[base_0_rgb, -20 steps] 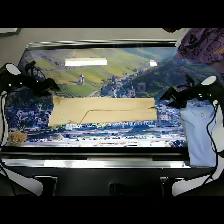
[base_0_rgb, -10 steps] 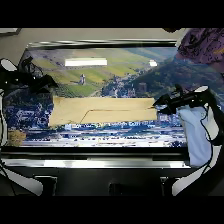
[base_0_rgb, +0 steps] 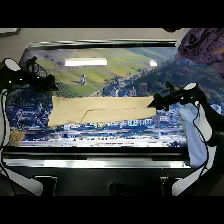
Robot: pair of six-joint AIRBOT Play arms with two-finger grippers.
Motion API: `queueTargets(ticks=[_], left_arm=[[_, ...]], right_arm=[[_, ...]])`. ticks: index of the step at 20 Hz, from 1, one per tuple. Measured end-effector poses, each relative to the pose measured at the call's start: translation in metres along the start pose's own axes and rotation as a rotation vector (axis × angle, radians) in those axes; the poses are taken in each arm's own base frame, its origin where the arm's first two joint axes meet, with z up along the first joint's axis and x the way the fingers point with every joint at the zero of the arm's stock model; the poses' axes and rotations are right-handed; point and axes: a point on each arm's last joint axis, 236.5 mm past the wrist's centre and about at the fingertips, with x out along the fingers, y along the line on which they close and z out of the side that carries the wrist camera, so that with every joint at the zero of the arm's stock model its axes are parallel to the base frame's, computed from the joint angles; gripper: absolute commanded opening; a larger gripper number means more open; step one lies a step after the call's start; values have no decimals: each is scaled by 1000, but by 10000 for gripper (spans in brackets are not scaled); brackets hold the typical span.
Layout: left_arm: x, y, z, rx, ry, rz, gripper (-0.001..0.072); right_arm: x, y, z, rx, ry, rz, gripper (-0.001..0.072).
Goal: Fold the clothes and pants, and hang the long-sleeved shirts on hangers.
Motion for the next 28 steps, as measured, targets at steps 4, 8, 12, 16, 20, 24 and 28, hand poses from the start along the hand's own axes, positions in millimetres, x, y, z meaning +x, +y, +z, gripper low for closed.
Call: queueTargets(ticks=[4, 8, 12, 16, 20, 24, 28], left_arm=[[43, -53, -23, 72, 78, -46, 21], [96, -135, -55, 137, 130, -142, 20], [145, -230, -94, 128, 143, -301, 19], [185, -317, -138, 21, 164, -494, 19], [219, -371, -178, -101, 185, -599, 18], [243, -399, -201, -226, 176, -650, 19], [253, -413, -207, -284, 161, -677, 18]], right_arm=[[-59, 22, -3, -54, -111, -133, 32], [-128, 44, -4, -90, -299, -267, 33], [-176, 55, -19, -67, -407, -358, 33], [-206, 60, -34, -67, -456, -423, 33], [-226, 70, -43, -75, -476, -449, 33], [-236, 77, -51, -81, -484, -457, 34], [-238, 78, -57, -77, -470, -462, 34]])
